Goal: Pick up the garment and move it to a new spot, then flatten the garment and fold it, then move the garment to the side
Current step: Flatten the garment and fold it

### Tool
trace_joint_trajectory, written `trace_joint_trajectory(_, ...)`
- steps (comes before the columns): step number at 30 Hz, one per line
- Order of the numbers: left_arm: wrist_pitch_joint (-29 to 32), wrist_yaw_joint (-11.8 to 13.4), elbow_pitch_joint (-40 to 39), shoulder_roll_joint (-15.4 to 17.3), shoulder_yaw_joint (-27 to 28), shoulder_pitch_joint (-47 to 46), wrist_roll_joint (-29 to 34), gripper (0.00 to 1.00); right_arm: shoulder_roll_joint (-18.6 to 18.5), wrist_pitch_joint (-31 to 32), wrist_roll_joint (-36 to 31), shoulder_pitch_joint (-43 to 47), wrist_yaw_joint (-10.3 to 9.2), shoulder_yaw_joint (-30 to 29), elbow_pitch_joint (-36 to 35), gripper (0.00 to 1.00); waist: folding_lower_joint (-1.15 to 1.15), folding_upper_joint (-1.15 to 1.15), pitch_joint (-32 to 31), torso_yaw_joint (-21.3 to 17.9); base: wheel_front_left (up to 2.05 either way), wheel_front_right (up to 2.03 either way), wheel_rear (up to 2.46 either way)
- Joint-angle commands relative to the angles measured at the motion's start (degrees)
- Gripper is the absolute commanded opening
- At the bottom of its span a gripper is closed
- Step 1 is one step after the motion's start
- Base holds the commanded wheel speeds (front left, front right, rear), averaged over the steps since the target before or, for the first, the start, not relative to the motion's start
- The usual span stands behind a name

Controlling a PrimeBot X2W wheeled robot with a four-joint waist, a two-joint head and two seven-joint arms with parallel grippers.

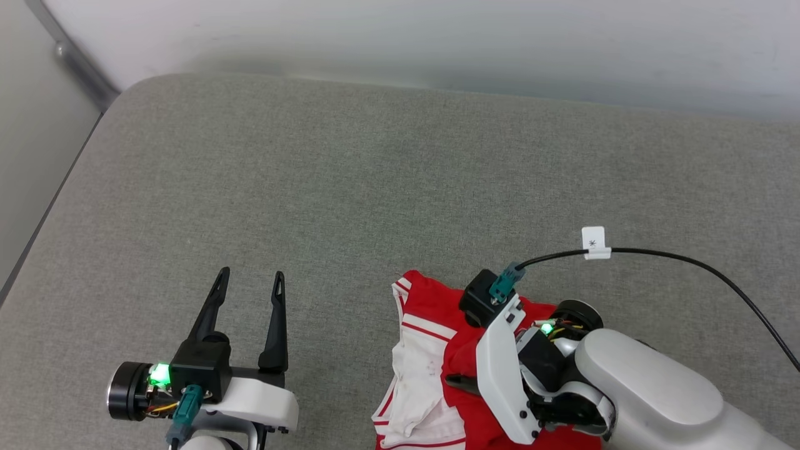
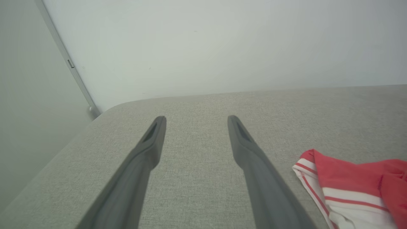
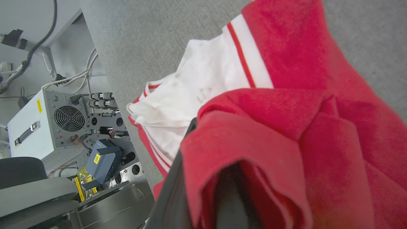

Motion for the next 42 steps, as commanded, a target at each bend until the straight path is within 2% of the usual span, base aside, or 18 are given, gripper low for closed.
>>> trace_joint_trajectory(1,-0.1,-0.2,0.1,-0.2,0.1,-0.7,0.3,1.0,0.2,-1.6,-0.5,-1.3,-0.02,1.7,1.5,0.0,-0.01,0.0,0.5,0.3,0.0,0.0,0.0)
trace_joint_trajectory(5,-0.1,-0.2,0.3,-0.5,0.4,-0.8,0.4,1.0,0.7,-5.3,0.2,-2.2,-0.02,5.1,4.5,0.0,-0.01,0.0,0.5,0.1,0.0,0.0,0.0)
trace_joint_trajectory(6,-0.1,-0.2,0.4,-0.5,0.4,-0.6,0.4,1.0,0.6,-6.4,0.3,-2.6,-0.02,5.7,4.8,0.26,-0.01,0.0,0.2,-0.1,0.0,0.0,0.0)
trace_joint_trajectory(7,-0.1,-0.2,0.6,-0.6,0.5,-0.3,0.4,1.0,0.5,-7.7,0.4,-3.1,-0.02,6.1,4.8,1.0,-0.01,0.0,-0.1,-0.2,0.0,0.0,0.0)
trace_joint_trajectory(10,-0.1,-0.3,0.9,-0.7,0.6,0.5,0.4,1.0,-0.8,-12.1,0.7,-4.1,-0.02,6.5,3.6,1.0,-0.01,0.0,-1.7,-0.7,0.0,0.0,0.0)
trace_joint_trajectory(16,-0.1,0.0,1.0,-0.7,1.2,2.6,0.6,1.0,-6.7,-21.2,-1.1,-4.3,-0.02,4.1,-2.7,1.0,-0.01,0.0,-5.5,-2.2,0.0,0.0,0.0)
trace_joint_trajectory(20,-0.1,0.0,0.6,-0.7,1.5,4.4,0.7,1.0,-10.1,-28.1,-4.8,-1.7,-0.03,-2.3,-5.3,1.0,-0.01,0.0,-7.6,-3.6,0.0,0.0,0.0)
trace_joint_trajectory(23,-0.1,0.0,0.2,-0.6,1.6,5.5,0.9,1.0,-10.8,-34.5,-10.0,1.6,-0.02,-9.5,-5.1,1.0,-0.01,0.0,-8.8,-4.5,0.0,0.0,0.0)
trace_joint_trajectory(27,-0.1,0.0,-0.2,-0.3,1.9,6.6,0.9,1.0,-8.7,-42.1,-17.2,8.0,-0.02,-21.1,-3.7,1.0,-0.01,0.0,-9.7,-5.8,0.0,0.0,0.0)
trace_joint_trajectory(32,-0.1,0.2,-0.5,0.0,2.4,7.5,0.9,1.0,-3.7,-49.1,-26.6,16.8,-0.02,-34.3,-3.8,1.0,-0.01,0.0,-10.5,-7.1,0.0,0.0,0.0)
trace_joint_trajectory(36,-0.1,0.1,-0.6,0.2,2.7,8.2,0.9,1.0,1.0,-51.7,-31.9,23.6,-0.02,-42.4,-5.9,1.0,-0.01,0.0,-11.1,-7.8,0.0,0.0,0.0)
trace_joint_trajectory(37,-0.1,0.1,-0.6,0.2,2.7,8.2,0.9,1.0,1.0,-51.7,-31.9,23.6,-0.02,-42.4,-5.9,1.0,-0.01,0.0,-11.1,-7.8,0.0,0.0,0.0)
trace_joint_trajectory(42,-0.1,0.2,-1.0,0.2,2.8,9.0,0.9,1.0,6.5,-53.4,-36.2,31.2,-0.02,-49.1,-9.3,1.0,-0.01,0.0,-11.6,-8.4,0.0,0.0,0.0)
